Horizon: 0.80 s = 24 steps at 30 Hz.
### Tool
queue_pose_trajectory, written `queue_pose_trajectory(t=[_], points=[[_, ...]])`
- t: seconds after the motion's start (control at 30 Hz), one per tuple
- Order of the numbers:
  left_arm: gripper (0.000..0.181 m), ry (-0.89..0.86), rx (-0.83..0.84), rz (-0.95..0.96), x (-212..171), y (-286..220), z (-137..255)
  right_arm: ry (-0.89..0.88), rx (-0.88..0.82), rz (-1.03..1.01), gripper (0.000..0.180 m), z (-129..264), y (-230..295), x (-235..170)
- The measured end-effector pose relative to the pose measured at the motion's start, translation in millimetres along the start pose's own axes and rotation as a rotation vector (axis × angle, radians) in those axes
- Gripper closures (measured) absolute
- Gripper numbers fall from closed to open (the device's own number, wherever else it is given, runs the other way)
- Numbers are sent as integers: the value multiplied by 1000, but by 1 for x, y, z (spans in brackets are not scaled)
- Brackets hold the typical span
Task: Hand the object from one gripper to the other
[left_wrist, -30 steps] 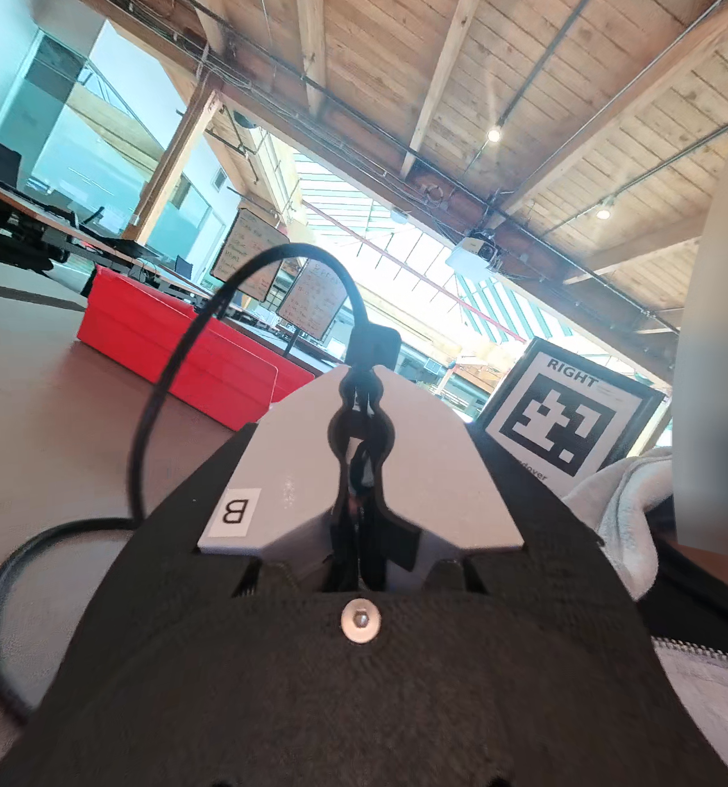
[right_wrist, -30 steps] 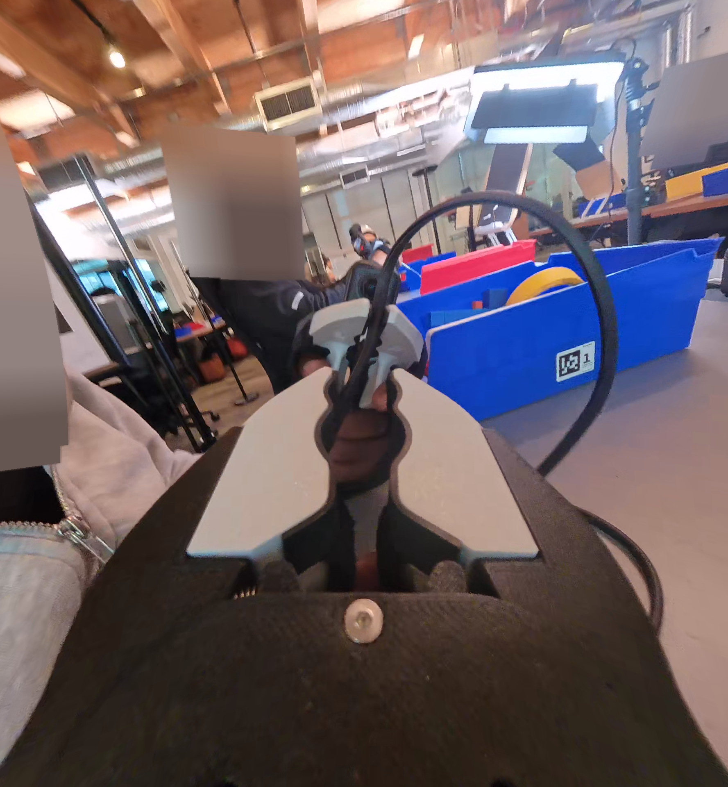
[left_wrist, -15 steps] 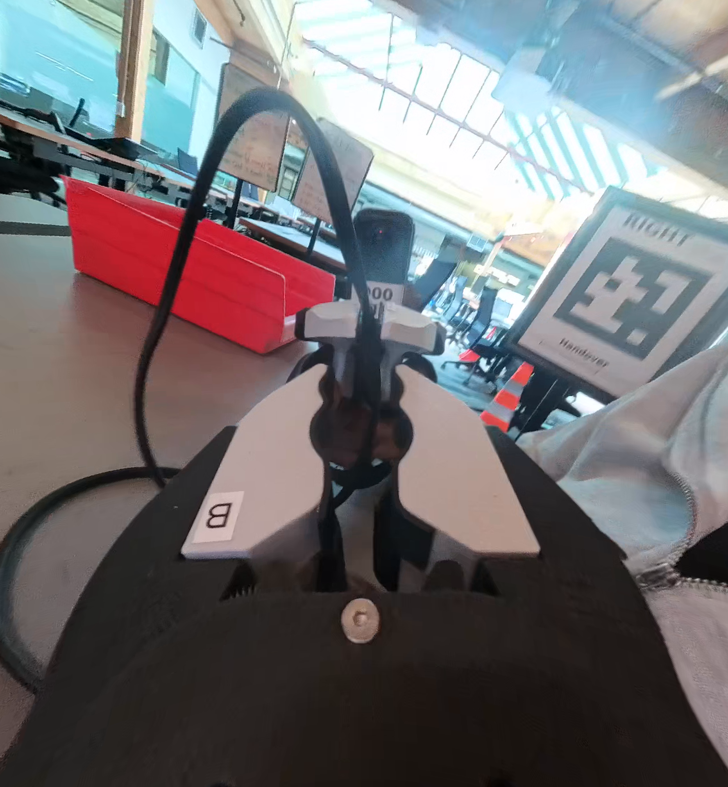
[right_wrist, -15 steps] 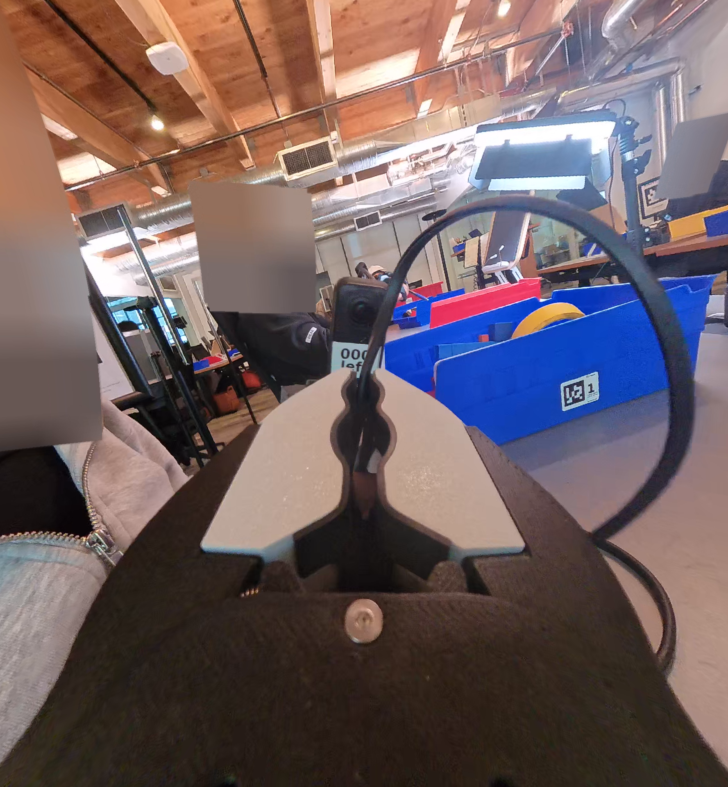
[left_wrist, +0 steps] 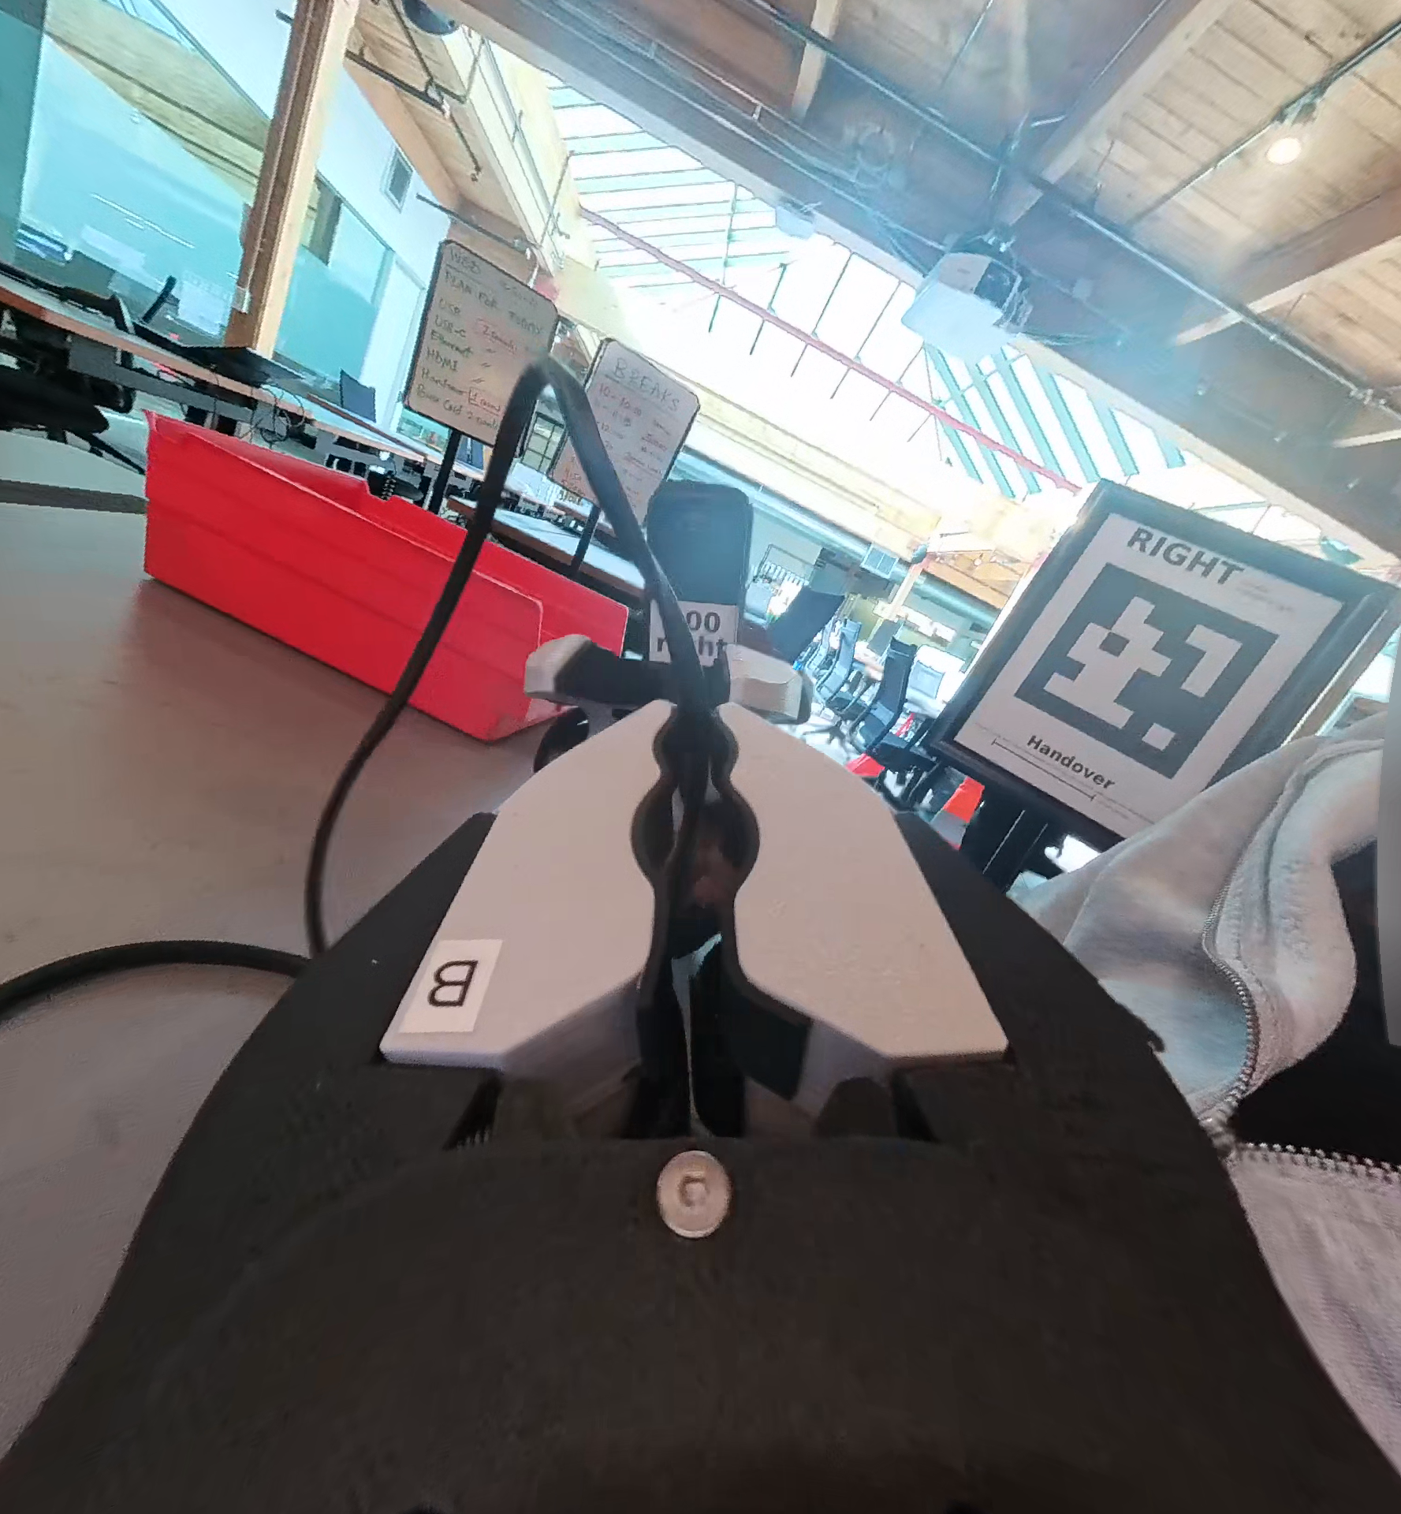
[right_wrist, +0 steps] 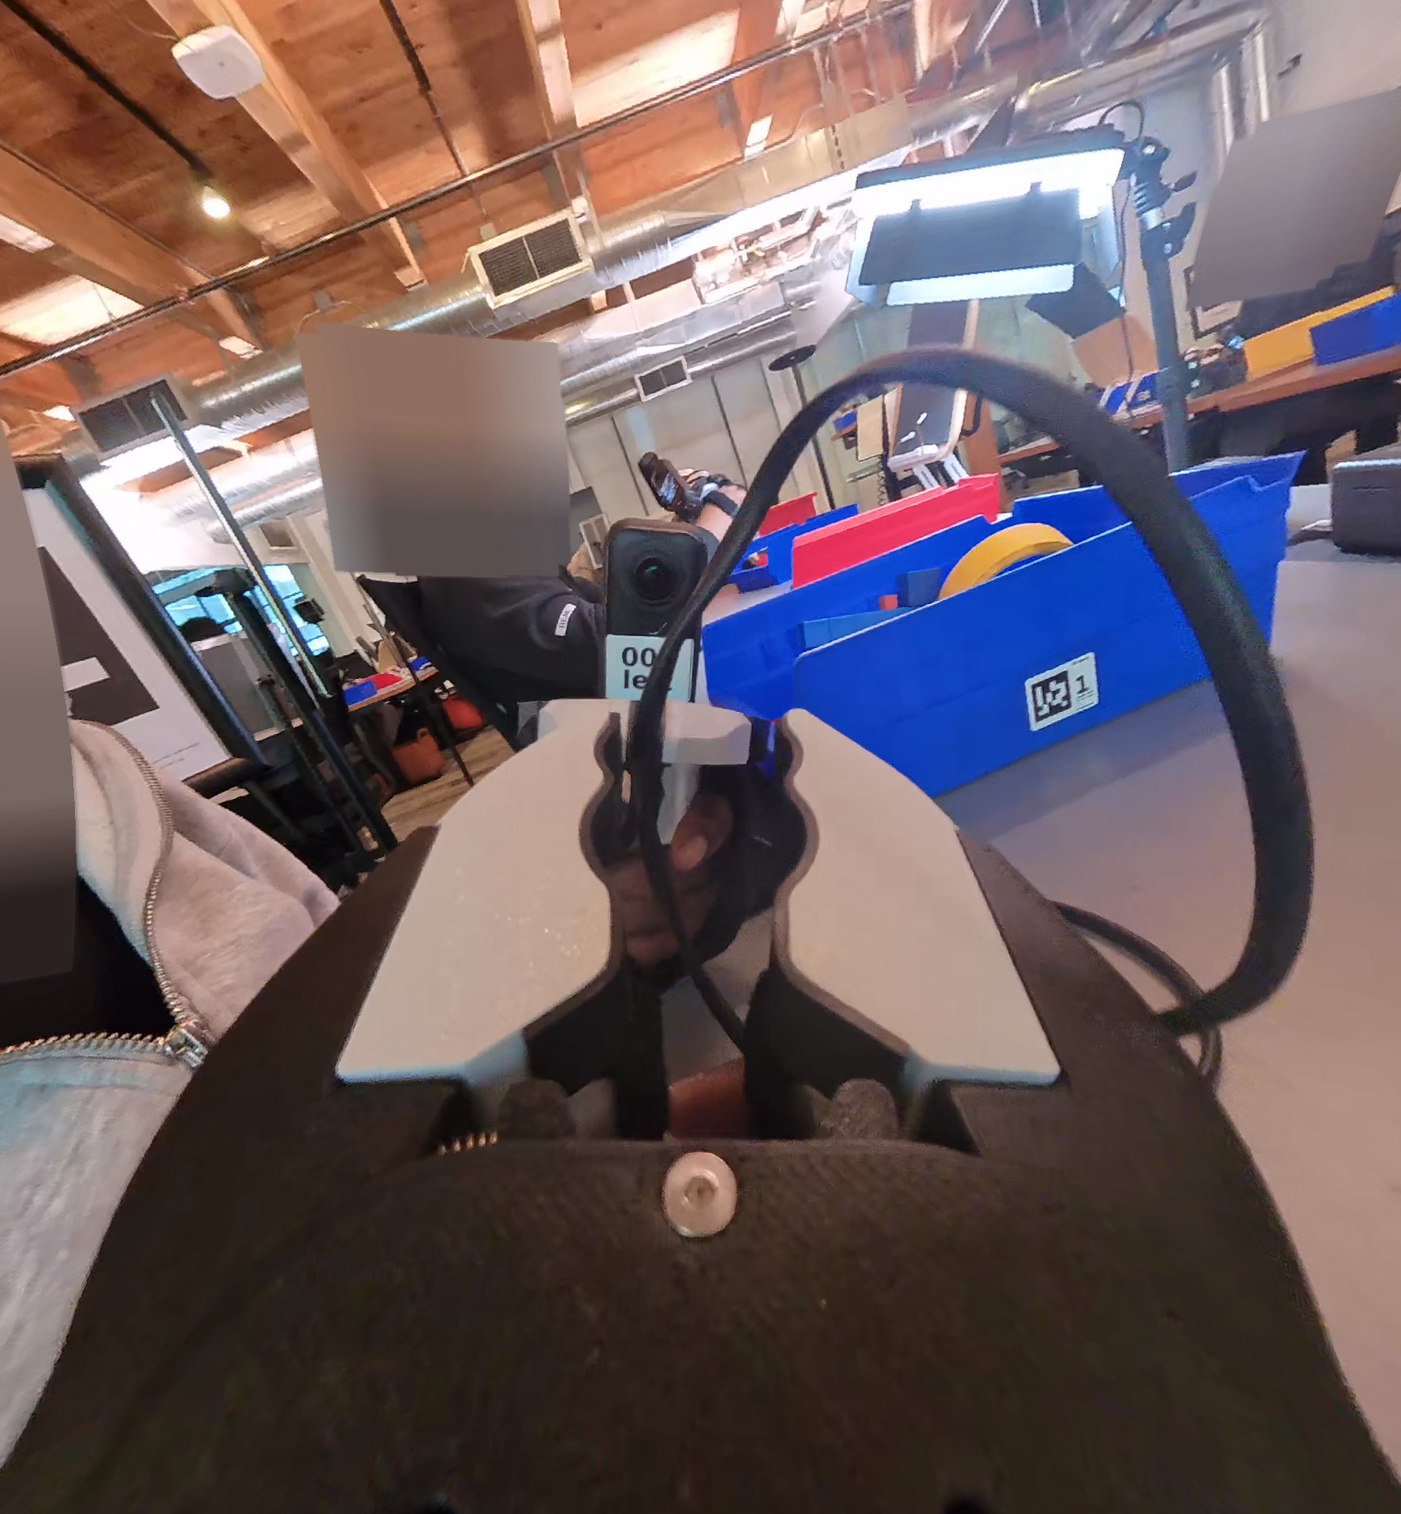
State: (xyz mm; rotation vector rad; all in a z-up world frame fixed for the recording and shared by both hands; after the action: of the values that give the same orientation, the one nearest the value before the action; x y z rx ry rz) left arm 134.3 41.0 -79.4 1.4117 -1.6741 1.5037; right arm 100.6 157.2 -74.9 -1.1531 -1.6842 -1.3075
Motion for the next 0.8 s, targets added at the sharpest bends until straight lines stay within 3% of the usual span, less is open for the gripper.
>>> queue_pose_trajectory(t=[0.13,0.23,0.37,0.43,0.5,0.7,0.8], points=[[175,-140,-22,82,11,4,9,-32,-9,-3,138,2,-1,2],[174,-185,-64,124,14,3,11,33,41,-10,147,-3,3,-4],[176,-134,-75,99,10,0,6,155,52,39,149,-17,10,-20],[171,-126,-79,90,9,-1,5,162,75,51,170,-19,13,-23],[166,-127,-67,81,9,-1,5,156,90,62,173,-17,14,-21],[148,18,-35,24,-2,-3,-4,-36,119,-22,174,-5,10,-3],[154,120,13,-81,-12,-3,-10,-65,127,-39,174,-3,9,-1]])
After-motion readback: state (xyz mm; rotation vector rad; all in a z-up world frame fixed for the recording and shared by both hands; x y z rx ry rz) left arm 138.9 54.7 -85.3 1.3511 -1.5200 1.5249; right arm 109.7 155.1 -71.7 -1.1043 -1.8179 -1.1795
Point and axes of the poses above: each gripper's, where its closed fingertips meet, z back along the fingers, x out of its top, y = z × x across the jaws, the point moved 7 cm from there along z, back along the fingers, and after that the axes turned 1 degree about -y, right-handed, at the moved point
